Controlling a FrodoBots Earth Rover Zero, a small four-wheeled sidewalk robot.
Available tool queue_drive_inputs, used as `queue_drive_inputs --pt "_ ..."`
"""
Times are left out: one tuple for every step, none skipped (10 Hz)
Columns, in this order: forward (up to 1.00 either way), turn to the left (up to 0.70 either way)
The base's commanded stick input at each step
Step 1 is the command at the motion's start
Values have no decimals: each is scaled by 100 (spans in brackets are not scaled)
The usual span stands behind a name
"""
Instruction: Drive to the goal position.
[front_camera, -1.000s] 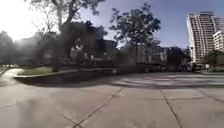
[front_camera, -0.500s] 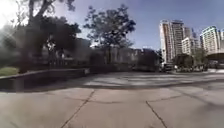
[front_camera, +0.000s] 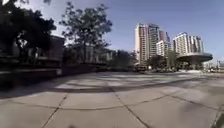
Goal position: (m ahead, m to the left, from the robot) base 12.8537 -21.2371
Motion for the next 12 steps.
queue_drive_inputs --pt "54 -54" --pt "54 -54" --pt "54 -54" --pt "53 -53" --pt "54 -54" --pt "54 -54" --pt "54 -54" --pt "53 -53" --pt "53 -53" --pt "55 -49" --pt "68 0" --pt "70 0"
